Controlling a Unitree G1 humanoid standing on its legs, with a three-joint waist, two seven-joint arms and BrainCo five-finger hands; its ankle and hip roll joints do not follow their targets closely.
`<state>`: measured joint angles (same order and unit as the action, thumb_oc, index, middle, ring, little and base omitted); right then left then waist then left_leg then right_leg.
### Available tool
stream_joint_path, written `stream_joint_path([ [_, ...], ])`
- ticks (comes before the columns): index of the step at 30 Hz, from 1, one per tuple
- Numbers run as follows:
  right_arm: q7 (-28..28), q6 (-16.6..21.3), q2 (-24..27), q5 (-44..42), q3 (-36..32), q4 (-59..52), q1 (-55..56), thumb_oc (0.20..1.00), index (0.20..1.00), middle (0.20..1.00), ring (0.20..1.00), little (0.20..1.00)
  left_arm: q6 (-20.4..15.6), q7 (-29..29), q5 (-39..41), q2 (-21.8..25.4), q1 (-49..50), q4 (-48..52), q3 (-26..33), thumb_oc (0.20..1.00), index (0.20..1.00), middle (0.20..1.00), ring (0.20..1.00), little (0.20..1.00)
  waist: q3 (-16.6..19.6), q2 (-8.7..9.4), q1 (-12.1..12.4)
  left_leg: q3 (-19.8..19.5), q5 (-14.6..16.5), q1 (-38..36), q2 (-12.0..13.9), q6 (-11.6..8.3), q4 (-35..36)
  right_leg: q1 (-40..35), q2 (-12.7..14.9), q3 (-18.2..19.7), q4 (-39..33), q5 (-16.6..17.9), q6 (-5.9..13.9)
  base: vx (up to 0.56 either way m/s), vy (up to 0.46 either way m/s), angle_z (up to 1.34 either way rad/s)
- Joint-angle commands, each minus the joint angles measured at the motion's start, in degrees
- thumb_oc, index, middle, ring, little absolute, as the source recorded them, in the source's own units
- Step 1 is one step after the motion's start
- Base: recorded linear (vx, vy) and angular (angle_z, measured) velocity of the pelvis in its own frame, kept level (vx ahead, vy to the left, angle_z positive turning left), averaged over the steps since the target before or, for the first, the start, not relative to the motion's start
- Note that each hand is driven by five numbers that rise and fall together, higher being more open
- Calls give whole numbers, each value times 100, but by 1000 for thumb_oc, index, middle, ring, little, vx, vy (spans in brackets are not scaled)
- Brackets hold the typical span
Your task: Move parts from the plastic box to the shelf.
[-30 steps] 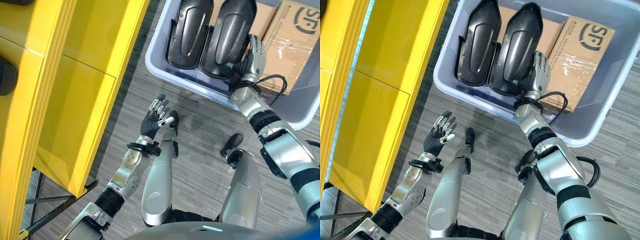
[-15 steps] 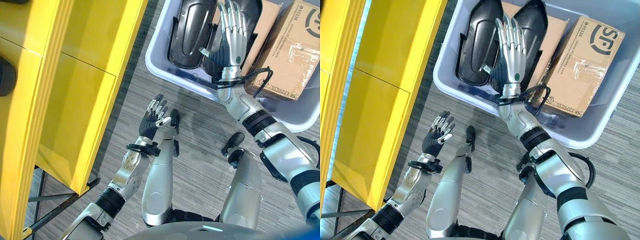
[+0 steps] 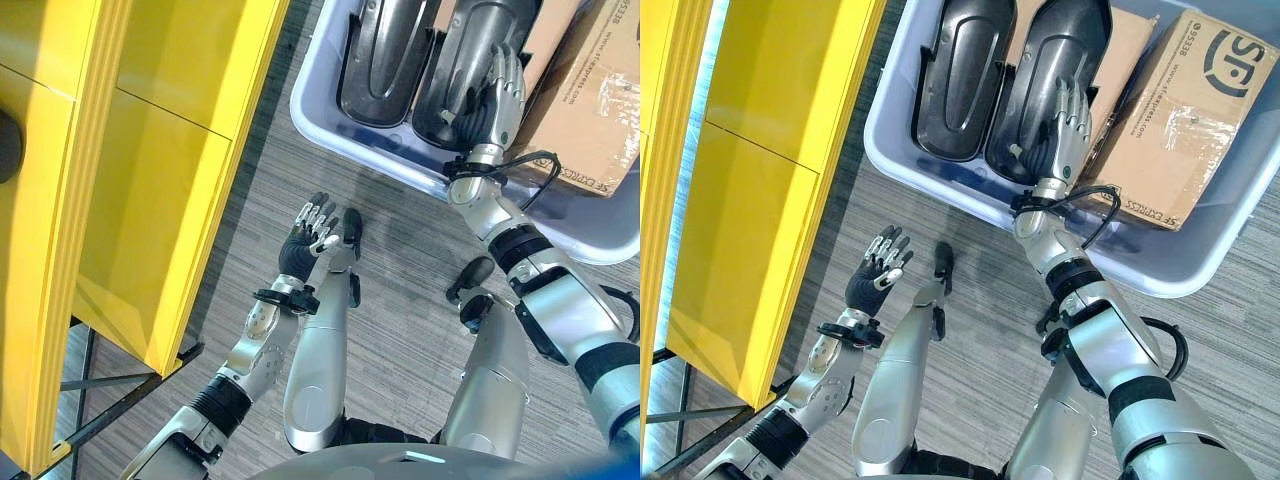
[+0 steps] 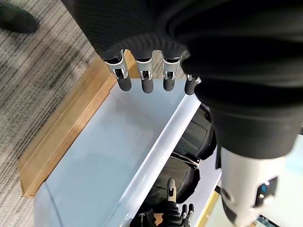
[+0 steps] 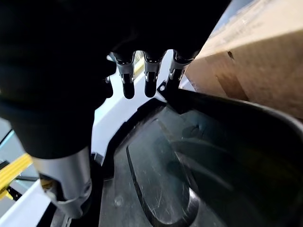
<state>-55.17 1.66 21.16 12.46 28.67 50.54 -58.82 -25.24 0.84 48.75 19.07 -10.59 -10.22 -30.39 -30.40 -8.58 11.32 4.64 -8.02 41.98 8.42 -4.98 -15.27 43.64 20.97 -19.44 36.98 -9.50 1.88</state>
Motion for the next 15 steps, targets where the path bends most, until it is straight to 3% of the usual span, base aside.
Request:
stream_joint_path([
  [1, -448, 154, 133, 206, 50, -91, -143, 1000, 1000, 1000, 1000, 1000, -236, 97, -130, -80, -50, 373, -194, 1000, 1000, 1000, 1000, 1000, 61, -204, 115, 118, 529, 207, -313, 271, -210, -204, -377, 156, -84, -7, 136, -5, 22, 4],
  [9, -791, 178, 238, 1075, 202, -419, -150, 1000, 1000, 1000, 1000, 1000, -329, 101, -115, -144, -73, 260, -270, 1000, 1000, 1000, 1000, 1000, 61, -219, 73, 149, 510, 206, -317, 272, -208, -202, -368, 176, -109, 15, 155, 0, 0, 0],
  [15, -992, 183, 306, 709, 187, -360, -164, 1000, 1000, 1000, 1000, 1000, -387, -10, -89, -126, -75, 170, -276, 1000, 1000, 1000, 1000, 1000, 61, -218, 64, 159, 507, 177, -304, 259, -191, -230, -376, 180, -134, 18, 161, 0, 0, 0],
])
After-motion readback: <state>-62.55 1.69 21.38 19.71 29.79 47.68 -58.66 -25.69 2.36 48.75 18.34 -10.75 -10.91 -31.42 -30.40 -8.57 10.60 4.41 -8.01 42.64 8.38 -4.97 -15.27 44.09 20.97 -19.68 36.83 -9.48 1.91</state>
